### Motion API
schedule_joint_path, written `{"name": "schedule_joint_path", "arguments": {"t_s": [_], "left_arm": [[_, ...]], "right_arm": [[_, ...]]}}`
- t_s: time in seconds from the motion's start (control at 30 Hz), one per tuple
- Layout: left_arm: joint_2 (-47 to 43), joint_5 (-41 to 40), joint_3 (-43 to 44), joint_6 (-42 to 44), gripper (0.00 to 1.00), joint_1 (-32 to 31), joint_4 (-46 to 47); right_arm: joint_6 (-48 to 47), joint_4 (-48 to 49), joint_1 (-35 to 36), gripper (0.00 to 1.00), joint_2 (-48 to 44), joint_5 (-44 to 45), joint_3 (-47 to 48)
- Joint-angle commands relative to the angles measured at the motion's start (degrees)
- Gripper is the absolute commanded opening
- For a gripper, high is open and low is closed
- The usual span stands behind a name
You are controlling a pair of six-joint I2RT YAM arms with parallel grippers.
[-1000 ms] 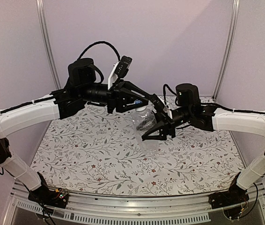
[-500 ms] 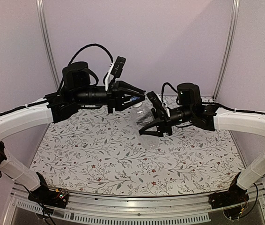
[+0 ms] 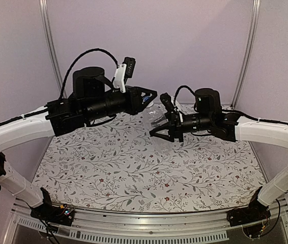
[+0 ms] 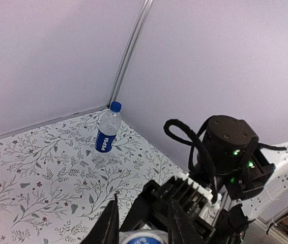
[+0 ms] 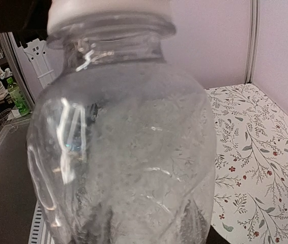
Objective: Unscrew the bottle caps
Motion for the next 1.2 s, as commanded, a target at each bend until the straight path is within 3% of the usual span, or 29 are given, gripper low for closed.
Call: {"name": "schedule_joint_path", "arguments": {"t_s": [0.0,0.3,0.6,0.87,1.03,1.17], "left_arm": [[-0.40,-12.61,2.08,-2.70,0.00,-0.98,-5.07],[-1.19,-14.51,1.16,-1.41,0.00,-0.71,-5.03],[-4.88,-12.02,-2.75,-0.18,0.00,0.40,-1.18],[-6.11,7.69,-4.38,3.37,0.61,4.19,7.75],[-6.37,20.82,-4.97,5.66,0.81,7.49,9.36],[-5.92,34.69,-5.57,9.39,0.90,9.69,10.88]], "right_arm": [[2.44,-0.65,-1.97,0.40,-1.97,11.55,1.02],[-0.41,1.47,-1.99,0.49,-2.95,1.67,-1.03],[-0.73,2.13,-1.98,0.42,-2.07,-4.46,-0.70],[-0.67,0.39,-1.89,0.39,-0.38,-7.58,0.70],[-1.35,-0.34,-1.71,0.39,-0.35,-12.66,0.99],[-1.59,-0.52,-1.38,0.39,0.04,-17.45,1.43]]}}
